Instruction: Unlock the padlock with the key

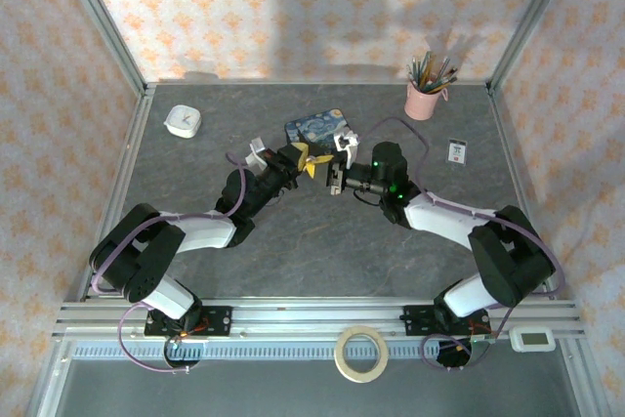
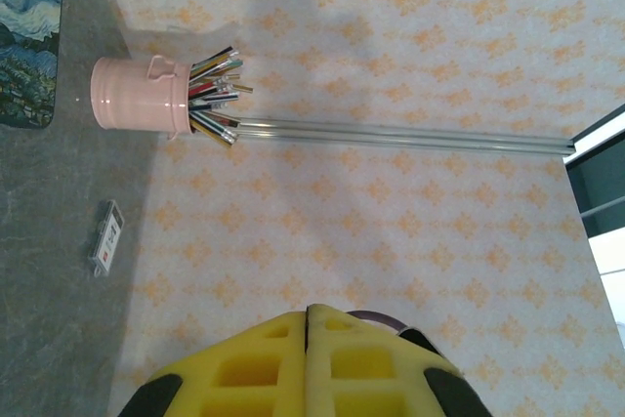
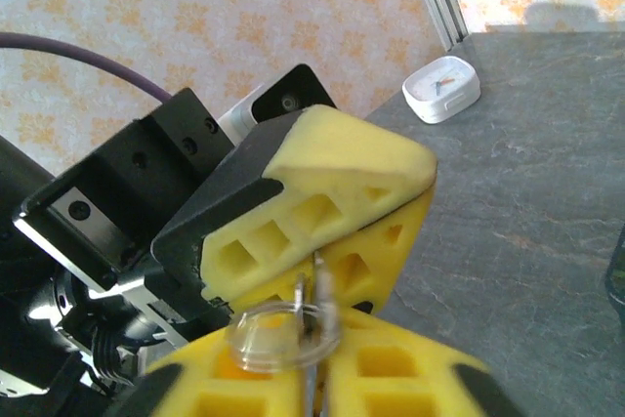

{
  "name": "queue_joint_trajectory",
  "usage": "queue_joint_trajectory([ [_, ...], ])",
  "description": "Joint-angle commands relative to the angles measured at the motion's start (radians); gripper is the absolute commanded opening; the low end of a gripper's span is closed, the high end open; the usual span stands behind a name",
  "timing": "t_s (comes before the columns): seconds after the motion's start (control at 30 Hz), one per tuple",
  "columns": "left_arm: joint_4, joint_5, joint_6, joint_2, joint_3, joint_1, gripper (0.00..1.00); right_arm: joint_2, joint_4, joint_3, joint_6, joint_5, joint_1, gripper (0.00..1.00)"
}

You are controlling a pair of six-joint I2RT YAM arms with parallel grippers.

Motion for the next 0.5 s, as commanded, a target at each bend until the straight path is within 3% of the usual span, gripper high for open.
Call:
queue_joint_trajectory([
  [0.0,0.057,0.007,0.036,-0.017,0.026,-0.004,0.0,-0.05,-0.058,0.015,-0.04,-0.003,0.004,0.38],
  [0.13,-0.01,0.029,0.224,-0.069,0.048,0.013,0.0,-0.093,-0.029,-0.023,0.021,-0.057,-0.044,0.54],
  [0.33,-0.292,0.122,0.706,-0.173,0.178,0.022,0.0,-0.112,0.009,-0.015,0.122,-0.102,-0.079,0.54],
  [0.47,-0.353,0.175,0.895,-0.229,0.2,0.021,0.0,-0.096,0.107,-0.009,0.216,-0.122,-0.081,0.53],
])
